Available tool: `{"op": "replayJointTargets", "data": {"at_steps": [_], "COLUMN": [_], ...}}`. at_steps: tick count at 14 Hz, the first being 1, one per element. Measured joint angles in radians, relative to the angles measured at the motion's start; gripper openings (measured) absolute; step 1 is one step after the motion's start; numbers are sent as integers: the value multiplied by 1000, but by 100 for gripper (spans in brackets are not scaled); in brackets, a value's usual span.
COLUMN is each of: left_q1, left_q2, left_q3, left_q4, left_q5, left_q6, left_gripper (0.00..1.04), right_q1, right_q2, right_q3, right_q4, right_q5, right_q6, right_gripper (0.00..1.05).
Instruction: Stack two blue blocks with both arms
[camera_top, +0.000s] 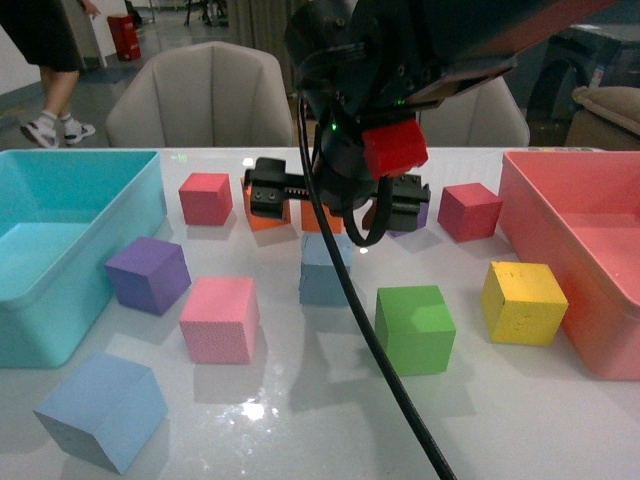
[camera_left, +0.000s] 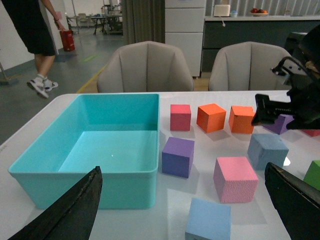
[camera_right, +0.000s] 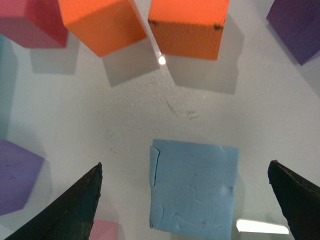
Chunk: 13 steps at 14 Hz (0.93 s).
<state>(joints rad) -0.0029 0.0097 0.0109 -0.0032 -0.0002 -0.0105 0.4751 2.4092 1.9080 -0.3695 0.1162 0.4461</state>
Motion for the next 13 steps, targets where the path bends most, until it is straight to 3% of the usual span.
{"op": "replayJointTargets", "data": {"at_steps": [3,5,7,11,12,13], "left_q1": [0,0,0,0,0,0], "left_q2": [0,0,0,0,0,0], "left_q3": [0,0,0,0,0,0], "left_q4": [0,0,0,0,0,0], "left_q5": [0,0,0,0,0,0], "left_q6": [0,0,0,0,0,0], "left_gripper": [98,98,98,98,98,98], "right_q1": [-16,-24,-10,2,-17,-67], "right_q2": [-100,-321,-557,-934,-1011,-1092], "right_q3": [-105,-375,-610,-1001,-1099,-1230], "right_q4": [90,349,515,679,763,946], "right_q5": [34,156,222,306,310,267], "right_q6": [23,-2,-51,-113,-150,-251], "right_gripper": [98,98,98,98,96,84]}}
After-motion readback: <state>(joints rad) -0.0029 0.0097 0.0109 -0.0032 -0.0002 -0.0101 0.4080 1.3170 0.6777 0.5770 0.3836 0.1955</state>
